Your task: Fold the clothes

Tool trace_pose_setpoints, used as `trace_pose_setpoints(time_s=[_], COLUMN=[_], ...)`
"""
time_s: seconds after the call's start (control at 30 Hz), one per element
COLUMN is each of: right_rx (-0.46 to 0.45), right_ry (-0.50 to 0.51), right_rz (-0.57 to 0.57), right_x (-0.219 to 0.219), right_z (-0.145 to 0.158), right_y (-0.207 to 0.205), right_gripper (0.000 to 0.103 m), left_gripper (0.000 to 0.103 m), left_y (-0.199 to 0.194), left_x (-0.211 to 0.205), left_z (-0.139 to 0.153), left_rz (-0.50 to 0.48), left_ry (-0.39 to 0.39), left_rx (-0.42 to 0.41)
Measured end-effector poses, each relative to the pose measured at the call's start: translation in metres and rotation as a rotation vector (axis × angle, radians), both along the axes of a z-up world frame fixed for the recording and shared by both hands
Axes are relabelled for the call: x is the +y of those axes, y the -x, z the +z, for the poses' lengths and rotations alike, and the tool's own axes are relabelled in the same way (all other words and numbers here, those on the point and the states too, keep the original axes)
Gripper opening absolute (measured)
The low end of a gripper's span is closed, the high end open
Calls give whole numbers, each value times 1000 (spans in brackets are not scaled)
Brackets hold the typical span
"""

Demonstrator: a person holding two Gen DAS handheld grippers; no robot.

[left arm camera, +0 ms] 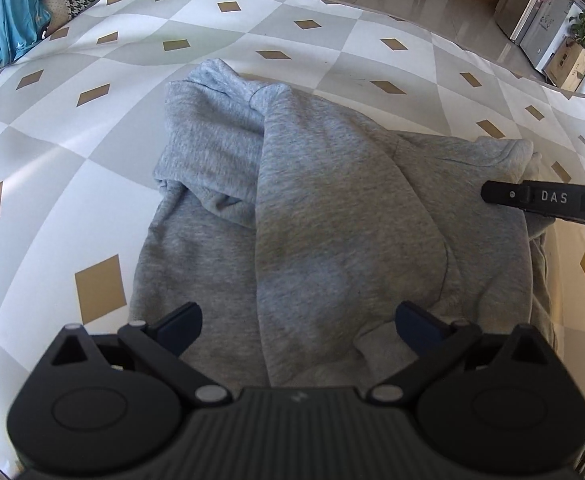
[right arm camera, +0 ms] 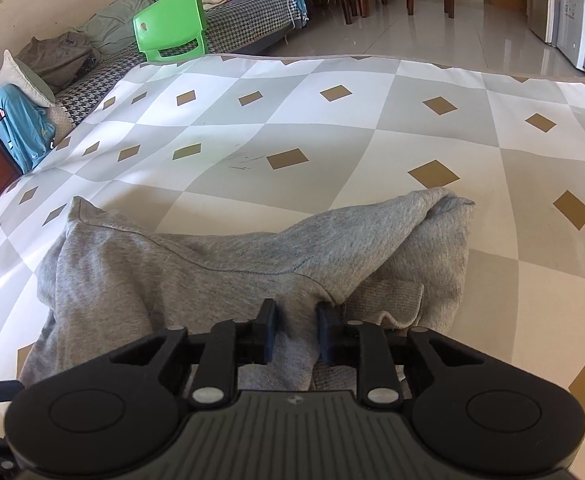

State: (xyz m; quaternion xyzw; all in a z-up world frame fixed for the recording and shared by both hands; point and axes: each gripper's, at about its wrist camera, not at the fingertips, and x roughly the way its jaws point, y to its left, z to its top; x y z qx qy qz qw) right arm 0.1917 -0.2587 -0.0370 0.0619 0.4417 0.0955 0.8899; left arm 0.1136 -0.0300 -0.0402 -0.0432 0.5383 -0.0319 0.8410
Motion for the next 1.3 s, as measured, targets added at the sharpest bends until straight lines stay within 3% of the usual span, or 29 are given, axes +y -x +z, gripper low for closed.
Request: trace_pose_setpoints(time_s=[0.13,0.33,0.5,0.57,0.7,0.77,0.87,1.2,1.3], right_rx=[-36,-194,-284,-261,-143,-142,-159,-36,-5], right_ry=[-17,-36,-10,35,-20,-28,23,-5,27], right_rz=[-6,-36,-132,-172,-191,-168,-122,26,68], right_x=[0,1,-6,-10,-20,-22,-21,-19,-12], right_z=[7,32,40,31,20,23,29,33,27], right_y=[-2,-7,-21,-31,-39,-36,-29,-1,6], right_gripper=[9,8,7,7,12,25,36,44,45], left_gripper=[103,103,103,103,103,103,103,103,103], left_y=[0,-2,-8,-11,-14,-15,-17,-12,-7], left_x=[-4,-6,-16,-19,-25,-25,-24,-31,-35], left_z=[-2,6,12,6,-5,-7,-7,-1,0], left_rz=[-4,23,18,15,-10,-9,2,-9,-26], left_ry=[2,26,13,12,9,0,-6,4,-8], left_rx=[8,-22,-57,-30,15,12,11,-9,-20])
